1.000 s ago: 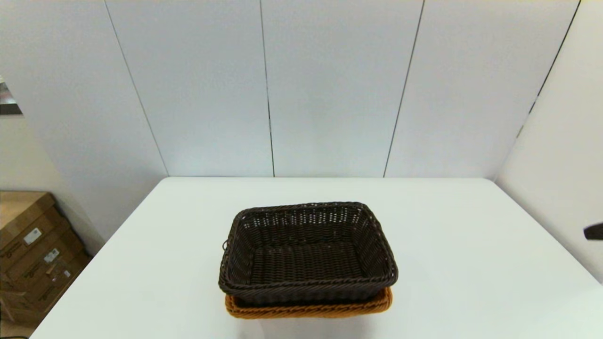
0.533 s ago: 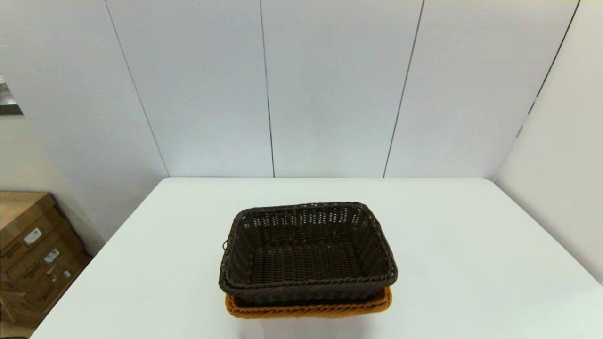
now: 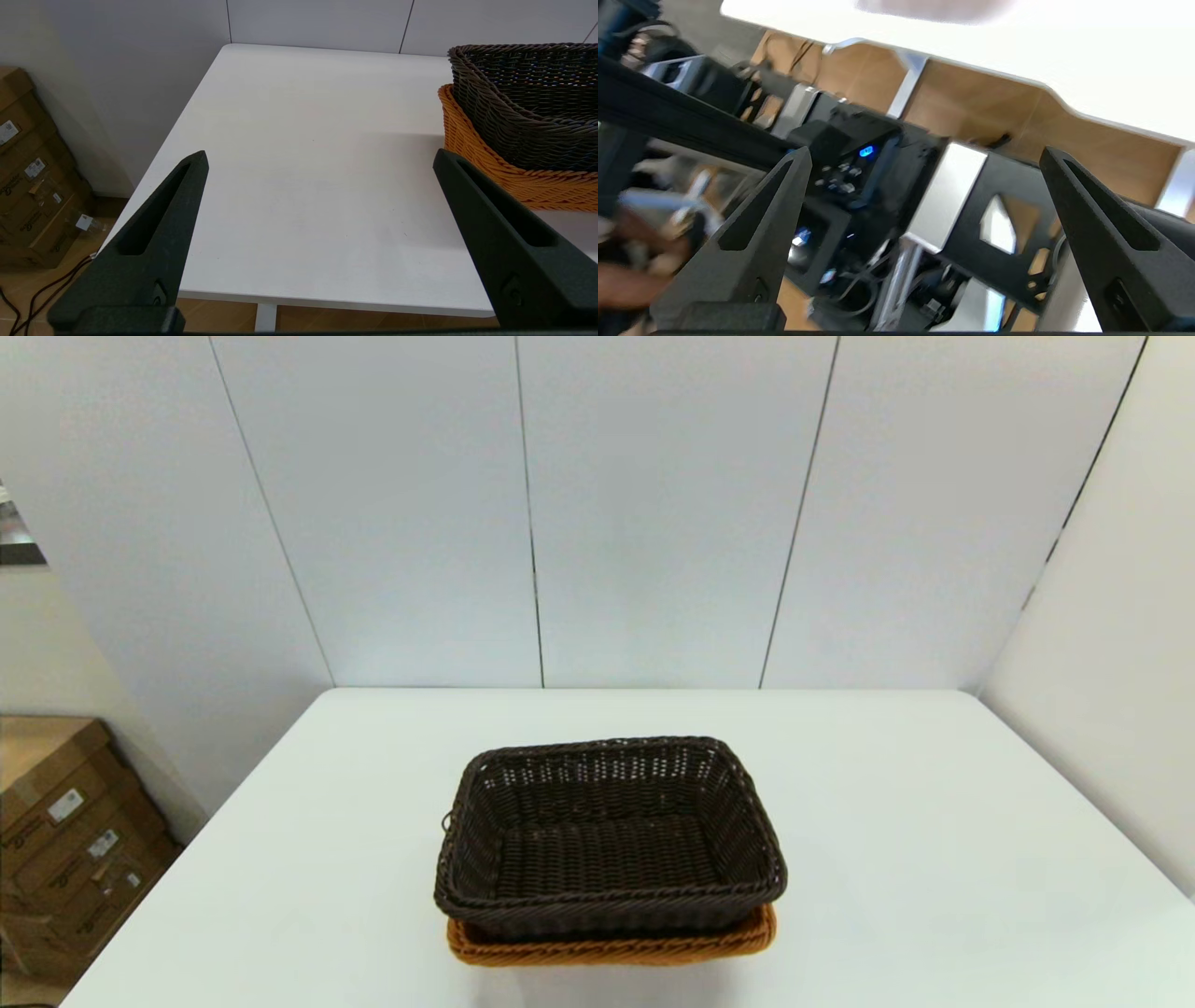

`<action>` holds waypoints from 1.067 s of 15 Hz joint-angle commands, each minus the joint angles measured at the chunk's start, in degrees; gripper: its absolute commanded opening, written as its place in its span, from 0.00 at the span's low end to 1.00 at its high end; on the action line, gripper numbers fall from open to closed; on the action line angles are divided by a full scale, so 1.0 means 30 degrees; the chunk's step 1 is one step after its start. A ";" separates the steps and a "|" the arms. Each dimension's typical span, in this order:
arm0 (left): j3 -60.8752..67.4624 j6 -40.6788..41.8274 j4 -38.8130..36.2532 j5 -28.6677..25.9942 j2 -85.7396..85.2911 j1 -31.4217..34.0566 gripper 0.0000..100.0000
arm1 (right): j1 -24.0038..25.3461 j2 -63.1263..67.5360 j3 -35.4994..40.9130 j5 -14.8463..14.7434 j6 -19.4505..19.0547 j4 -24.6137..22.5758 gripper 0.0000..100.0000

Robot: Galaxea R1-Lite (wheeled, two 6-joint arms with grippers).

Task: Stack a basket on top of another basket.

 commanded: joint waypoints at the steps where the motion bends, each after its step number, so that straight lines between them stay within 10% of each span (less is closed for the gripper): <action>1: -0.0001 -0.0020 0.0005 0.0008 -0.0005 0.0006 1.00 | 0.0082 -0.2720 0.0599 -0.1600 0.0162 -0.0224 1.00; 6: -0.0001 -0.0020 0.0005 0.0008 -0.0005 0.0006 1.00 | 0.0024 -0.5474 0.2943 -0.2567 0.0133 -0.1894 1.00; 10: -0.0001 -0.0020 0.0005 0.0008 -0.0005 0.0006 1.00 | -0.0006 -0.6705 0.7191 -0.5468 0.0162 -0.7548 1.00; 16: -0.0001 -0.0020 0.0005 0.0008 -0.0005 0.0006 1.00 | -0.0006 -0.6705 1.7240 -0.9452 -0.0951 -2.2841 1.00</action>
